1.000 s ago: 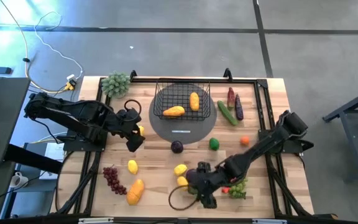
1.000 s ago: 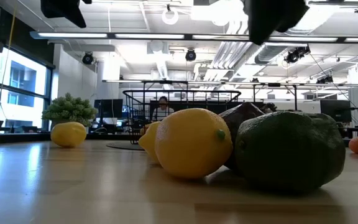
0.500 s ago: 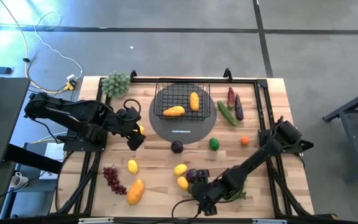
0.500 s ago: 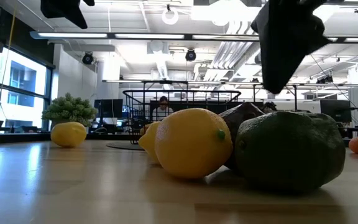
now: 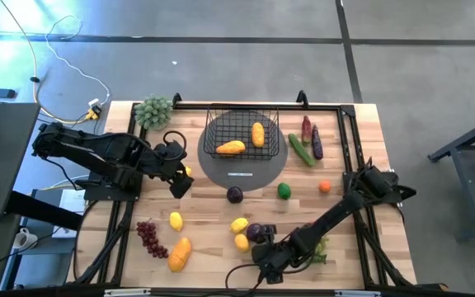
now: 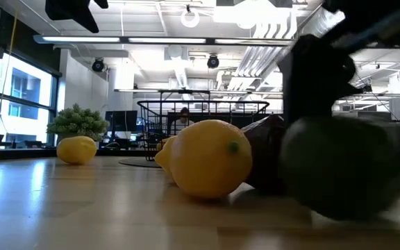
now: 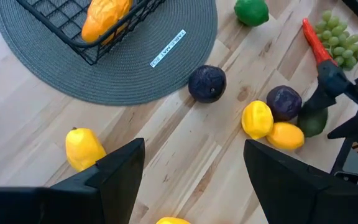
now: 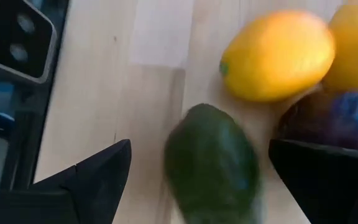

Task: Build produce basket
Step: Put the green lime into the wire basket

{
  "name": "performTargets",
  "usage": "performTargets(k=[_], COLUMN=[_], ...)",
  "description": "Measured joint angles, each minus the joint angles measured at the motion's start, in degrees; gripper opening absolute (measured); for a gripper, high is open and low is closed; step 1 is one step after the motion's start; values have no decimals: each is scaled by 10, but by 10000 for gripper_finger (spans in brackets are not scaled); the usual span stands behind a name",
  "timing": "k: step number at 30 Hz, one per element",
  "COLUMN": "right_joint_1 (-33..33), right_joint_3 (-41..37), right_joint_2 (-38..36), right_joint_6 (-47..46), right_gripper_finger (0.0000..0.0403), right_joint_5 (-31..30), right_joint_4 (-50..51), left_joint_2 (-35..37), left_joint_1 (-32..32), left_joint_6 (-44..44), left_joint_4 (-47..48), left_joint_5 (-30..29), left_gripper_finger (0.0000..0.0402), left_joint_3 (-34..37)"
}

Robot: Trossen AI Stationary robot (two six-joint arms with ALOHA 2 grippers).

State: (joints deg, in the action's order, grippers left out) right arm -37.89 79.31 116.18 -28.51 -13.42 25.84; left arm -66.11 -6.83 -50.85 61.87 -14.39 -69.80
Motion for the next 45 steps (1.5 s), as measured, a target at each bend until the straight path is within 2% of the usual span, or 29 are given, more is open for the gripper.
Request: performTargets(k=[6, 20, 32, 39, 45], right_joint_1=[0, 5, 6, -3, -14], right_joint_3=[1, 1, 1, 1, 29], right_joint_2=[6, 9, 9, 7, 5], right_joint_6=[-16, -107, -181, -258, -316], right_gripper_finger=[344, 270, 143, 145, 147], right_joint_5=[-9, 40, 54, 60, 65], right_joint_4=[8, 57, 56, 56, 63], left_joint_2=[0, 0, 0, 0, 0], left_joint_1=[0, 0, 0, 0, 0], left_joint_6=[0, 26, 41, 46, 86], left_joint_4=[0, 0, 0, 0, 0], left_joint_5=[0, 0, 3, 22, 23], left_gripper_finger=[264, 264, 264, 264, 264], left_joint_3=[0, 0, 0, 0, 0])
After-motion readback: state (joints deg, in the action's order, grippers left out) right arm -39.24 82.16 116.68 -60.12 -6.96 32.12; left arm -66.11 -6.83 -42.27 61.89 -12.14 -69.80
